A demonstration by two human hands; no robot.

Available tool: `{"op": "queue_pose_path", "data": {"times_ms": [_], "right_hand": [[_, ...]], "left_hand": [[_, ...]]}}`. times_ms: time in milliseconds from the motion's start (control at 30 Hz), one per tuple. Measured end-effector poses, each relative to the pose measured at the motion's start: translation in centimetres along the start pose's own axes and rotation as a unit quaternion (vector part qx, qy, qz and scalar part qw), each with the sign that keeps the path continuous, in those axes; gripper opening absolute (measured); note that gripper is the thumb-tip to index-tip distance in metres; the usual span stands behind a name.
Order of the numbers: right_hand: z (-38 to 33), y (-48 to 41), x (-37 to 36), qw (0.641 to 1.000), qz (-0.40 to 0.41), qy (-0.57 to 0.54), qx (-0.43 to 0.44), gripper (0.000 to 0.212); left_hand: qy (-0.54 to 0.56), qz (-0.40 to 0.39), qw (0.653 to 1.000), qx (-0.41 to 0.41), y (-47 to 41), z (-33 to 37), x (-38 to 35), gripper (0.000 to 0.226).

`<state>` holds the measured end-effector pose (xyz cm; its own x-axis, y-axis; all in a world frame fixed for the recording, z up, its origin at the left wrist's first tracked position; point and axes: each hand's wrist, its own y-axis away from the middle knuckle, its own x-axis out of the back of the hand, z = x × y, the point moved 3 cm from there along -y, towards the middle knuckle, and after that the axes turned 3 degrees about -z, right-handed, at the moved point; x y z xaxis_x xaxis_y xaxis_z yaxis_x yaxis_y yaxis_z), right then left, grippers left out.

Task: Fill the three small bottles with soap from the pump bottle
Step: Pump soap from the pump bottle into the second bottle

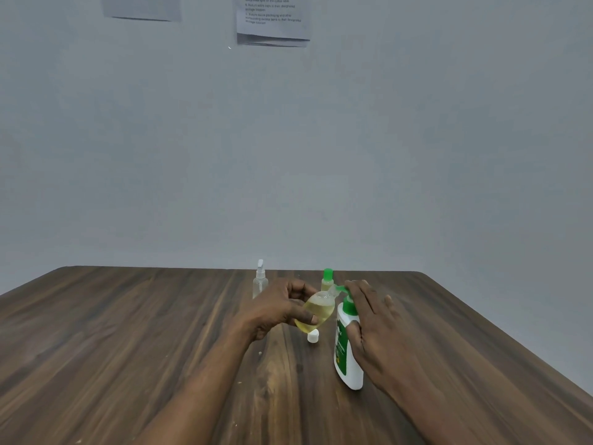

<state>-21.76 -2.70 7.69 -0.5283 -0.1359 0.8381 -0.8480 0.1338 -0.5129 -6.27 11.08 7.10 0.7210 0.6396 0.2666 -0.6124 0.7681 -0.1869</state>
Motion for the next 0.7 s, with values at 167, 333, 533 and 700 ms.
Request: {"op": "queue_pose_path", "data": {"times_ms": [167, 333, 533, 700], "right_hand": [[-0.1, 0.5, 0.3, 1.000, 0.003, -0.004, 0.002, 0.067], [-0.2, 0.3, 0.5, 1.000, -0.001, 0.007, 0.005, 0.067], [0.0, 0.3, 0.5, 1.000, 0.003, -0.020, -0.002, 0.068], [0.1, 0.2, 0.4, 1.000, 0.004, -0.025, 0.002, 0.067]], "left_hand": [[0.018, 0.002, 1.000, 0.011, -0.1, -0.2, -0.1, 0.037], [0.063, 0.010, 0.998, 0.024, -0.2, -0.9, -0.3, 0.039], [0.119, 0.019, 0.992, 0.032, -0.1, -1.6, -0.3, 0.050], [0.138, 0.014, 0.990, 0.020, -0.3, -1.8, -0.5, 0.051]]}}
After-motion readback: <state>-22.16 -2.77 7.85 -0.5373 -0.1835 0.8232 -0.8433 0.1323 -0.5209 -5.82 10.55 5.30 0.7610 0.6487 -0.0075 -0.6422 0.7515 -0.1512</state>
